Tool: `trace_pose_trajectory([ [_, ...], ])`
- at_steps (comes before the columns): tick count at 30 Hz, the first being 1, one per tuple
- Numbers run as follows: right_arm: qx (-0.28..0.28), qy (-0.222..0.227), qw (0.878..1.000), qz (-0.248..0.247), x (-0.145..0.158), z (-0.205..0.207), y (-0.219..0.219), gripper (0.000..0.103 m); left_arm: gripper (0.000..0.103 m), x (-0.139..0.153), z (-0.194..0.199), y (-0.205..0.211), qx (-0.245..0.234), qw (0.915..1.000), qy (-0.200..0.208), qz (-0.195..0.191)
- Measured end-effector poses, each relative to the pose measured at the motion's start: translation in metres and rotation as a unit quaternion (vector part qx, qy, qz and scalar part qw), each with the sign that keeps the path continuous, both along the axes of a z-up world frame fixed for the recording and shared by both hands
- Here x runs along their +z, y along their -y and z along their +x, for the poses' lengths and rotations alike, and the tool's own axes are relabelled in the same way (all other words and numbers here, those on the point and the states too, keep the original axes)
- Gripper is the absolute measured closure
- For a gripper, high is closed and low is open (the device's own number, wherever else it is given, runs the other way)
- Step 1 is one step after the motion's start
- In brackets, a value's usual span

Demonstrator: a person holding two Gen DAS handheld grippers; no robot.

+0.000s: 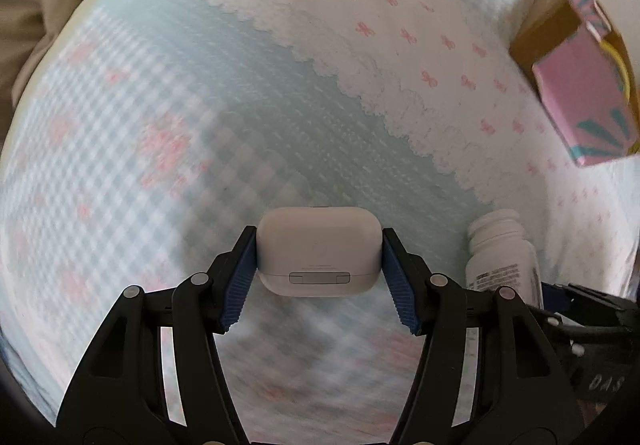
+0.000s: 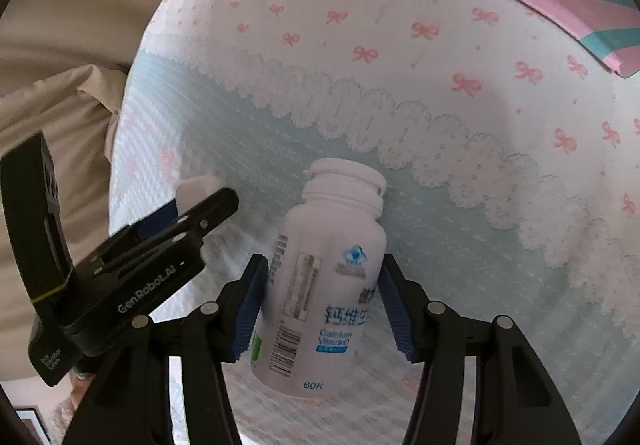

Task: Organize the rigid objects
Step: 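Grasp the white earbud case with the left tool while the right tool grasps the vitamin bottle, then carry the earbud case and vitamin bottle over the cardboard box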

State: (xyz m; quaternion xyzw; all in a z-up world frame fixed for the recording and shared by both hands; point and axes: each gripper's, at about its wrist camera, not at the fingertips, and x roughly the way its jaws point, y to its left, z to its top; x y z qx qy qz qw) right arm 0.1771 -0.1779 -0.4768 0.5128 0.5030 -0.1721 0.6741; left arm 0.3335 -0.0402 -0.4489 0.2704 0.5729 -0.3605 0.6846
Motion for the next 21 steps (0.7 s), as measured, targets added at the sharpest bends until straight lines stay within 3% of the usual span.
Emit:
trace_pose_trajectory([
  [11,0.016,0.042,0.999,0.022,0.032,-0.034,0.019,0.057,0.046,0.064,-0.033,-0.029,0.081,0.9961,0.004,-0.035],
  [16,0.016,0.064,0.997,0.045,0.045,-0.061,0.03,0.057,0.046,0.083,-0.051,-0.033,0.121,0.9911,-0.014,-0.054],
  [21,0.002,0.085,0.995,0.056,0.083,-0.089,0.051,0.057,0.046,0.122,-0.078,-0.029,0.146,0.9865,-0.018,-0.072],
])
